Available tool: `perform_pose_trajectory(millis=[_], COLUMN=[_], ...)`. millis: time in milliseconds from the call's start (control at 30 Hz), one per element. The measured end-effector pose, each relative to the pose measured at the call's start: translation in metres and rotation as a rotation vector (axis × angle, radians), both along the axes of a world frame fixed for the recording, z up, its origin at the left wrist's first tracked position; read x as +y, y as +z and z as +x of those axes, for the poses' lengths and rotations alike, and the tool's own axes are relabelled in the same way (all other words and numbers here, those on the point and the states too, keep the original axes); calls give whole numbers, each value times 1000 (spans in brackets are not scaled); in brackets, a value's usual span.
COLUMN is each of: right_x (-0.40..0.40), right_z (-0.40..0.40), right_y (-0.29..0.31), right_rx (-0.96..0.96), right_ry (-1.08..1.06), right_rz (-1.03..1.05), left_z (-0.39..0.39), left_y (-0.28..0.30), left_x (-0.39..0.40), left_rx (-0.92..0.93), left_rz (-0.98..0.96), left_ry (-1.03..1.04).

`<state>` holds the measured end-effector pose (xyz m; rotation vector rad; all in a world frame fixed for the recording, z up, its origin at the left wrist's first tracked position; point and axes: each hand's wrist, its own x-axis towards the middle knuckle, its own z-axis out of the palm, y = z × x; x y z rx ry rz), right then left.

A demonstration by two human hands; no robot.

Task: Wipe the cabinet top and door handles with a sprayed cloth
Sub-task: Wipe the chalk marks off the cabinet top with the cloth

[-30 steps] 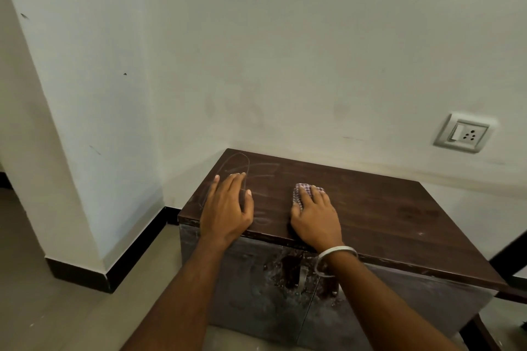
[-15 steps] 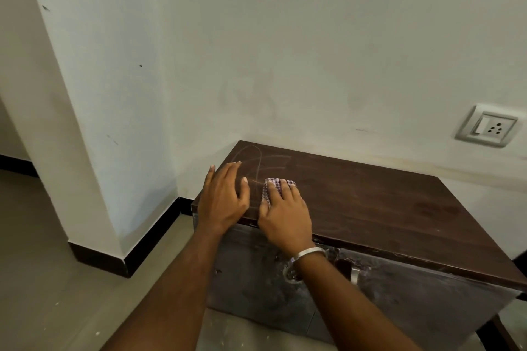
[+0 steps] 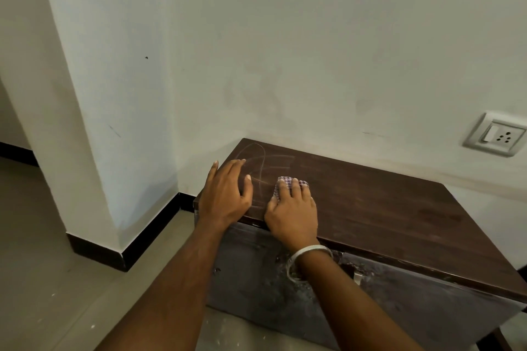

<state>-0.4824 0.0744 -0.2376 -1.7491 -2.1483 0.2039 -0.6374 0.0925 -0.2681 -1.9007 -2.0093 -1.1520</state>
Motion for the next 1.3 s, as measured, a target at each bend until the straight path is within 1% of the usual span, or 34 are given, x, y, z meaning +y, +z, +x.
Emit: perform_pose_trajectory(millis=[100,200,467,567,700,800,900,1033,1100,1200,1300], right_x=[6,11,28,34,44,48,53,67,72,76,82], right_z=[-16,-13,33,17,-17,-26,-9,36,44,29,-2], right_y=[1,-1,4,4,5,4,2,5,6,5,4], right_rx=[-3,17,-21,-17,-8,6,-8,-49,-62,-65,-59], right_ry=[67,94,-51,-69,-8,23,29,-67,-103,-125,-58], right_rz=[3,-18,-98,-104,-76,-63,-54,-108,-123,-106,-87], left_z=[1,-1,3,3,2,1,1,3,4,5,5], left_y=[0,0,2,1,0,0,0,2,2,2,2], left_x=[-1,-1,-5,-4,-3,-3,-4,-6,-6,-6,-6], left_rx=[0,2,-11,13,12,10,13,8,30,51,58], left_rz=[7,14,34,29,30,29,27,41,42,39,32], left_ry=[-12,5,7,7,17,14,8,11,10,13,16])
